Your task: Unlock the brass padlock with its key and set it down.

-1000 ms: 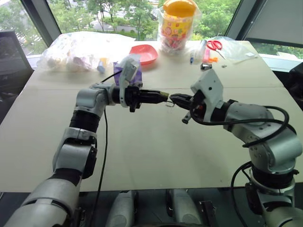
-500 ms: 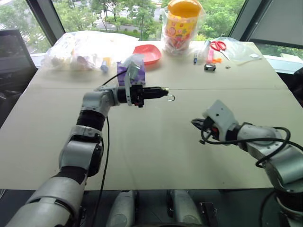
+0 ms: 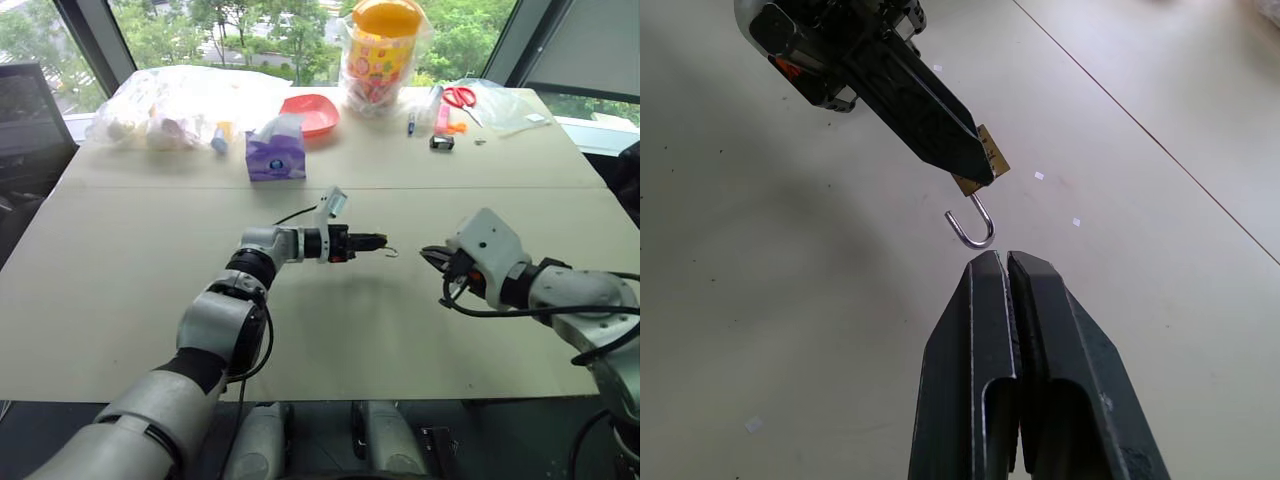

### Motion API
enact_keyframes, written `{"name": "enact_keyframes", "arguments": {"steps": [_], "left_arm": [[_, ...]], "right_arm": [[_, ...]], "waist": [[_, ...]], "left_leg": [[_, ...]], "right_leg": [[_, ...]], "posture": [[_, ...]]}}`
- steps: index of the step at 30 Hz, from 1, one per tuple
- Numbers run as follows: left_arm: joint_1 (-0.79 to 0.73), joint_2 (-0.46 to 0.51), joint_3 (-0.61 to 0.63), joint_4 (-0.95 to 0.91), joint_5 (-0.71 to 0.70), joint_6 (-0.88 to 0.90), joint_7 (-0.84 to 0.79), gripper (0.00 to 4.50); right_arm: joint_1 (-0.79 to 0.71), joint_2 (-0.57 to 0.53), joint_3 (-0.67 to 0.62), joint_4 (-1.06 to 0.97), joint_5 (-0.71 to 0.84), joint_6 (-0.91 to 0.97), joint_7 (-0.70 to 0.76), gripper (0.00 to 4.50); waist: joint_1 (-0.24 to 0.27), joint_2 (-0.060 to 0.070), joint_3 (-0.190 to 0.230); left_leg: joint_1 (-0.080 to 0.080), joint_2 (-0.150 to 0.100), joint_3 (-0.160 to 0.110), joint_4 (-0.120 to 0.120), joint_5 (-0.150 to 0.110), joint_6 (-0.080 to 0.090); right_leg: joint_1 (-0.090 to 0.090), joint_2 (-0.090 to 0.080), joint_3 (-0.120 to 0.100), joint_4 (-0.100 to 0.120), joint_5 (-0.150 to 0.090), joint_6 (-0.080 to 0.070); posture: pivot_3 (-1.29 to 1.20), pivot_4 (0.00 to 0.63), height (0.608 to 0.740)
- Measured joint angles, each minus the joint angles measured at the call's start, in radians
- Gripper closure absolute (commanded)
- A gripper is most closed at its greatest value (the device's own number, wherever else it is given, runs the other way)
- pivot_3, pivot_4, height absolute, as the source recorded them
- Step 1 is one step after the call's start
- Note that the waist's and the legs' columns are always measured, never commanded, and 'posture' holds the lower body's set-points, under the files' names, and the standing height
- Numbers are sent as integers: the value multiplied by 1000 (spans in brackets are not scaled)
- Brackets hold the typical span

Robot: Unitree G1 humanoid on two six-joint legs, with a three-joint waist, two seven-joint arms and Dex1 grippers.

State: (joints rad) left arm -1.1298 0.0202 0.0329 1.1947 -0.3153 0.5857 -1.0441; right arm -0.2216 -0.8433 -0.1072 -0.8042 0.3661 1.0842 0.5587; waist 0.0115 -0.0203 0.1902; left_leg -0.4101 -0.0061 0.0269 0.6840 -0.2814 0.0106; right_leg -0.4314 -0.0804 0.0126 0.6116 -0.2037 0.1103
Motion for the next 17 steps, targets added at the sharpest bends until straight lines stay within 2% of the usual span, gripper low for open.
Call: {"name": "enact_keyframes", "arguments": {"steps": [4,9,12,15,17], "left_arm": [[-1,7,-8,13,34,-3,-5,1413],[1,33,-42,-16,104,-101,25,1413],[43,159,-54,-101,144,-195,44,1413],[122,275,-18,-308,126,-196,15,1413],[190,314,-6,-484,92,-157,4,1413]], "right_arm": [[6,0,-4,-4,3,2,-5,4500],[13,0,-16,-4,10,0,-8,4500],[46,-3,-34,-3,10,-2,-7,4500],[77,1,-54,3,10,-13,-8,4500],[77,32,-67,6,11,-33,-14,4500]], "waist": [[1,0,0],[-3,0,0],[-22,0,0],[-22,0,0],[-20,0,0]], "left_leg": [[0,0,0,0,0,0],[2,1,1,0,0,0],[2,3,0,0,0,0],[2,3,0,-1,0,0],[2,2,0,-1,0,0]], "right_leg": [[0,0,0,0,0,0],[1,0,0,0,-1,-3],[0,2,1,1,-1,-3],[-1,2,0,2,0,-1],[0,0,1,2,0,0]], "posture": [[0,150,740],[0,150,740],[0,150,740],[0,150,740],[0,150,740]]}}
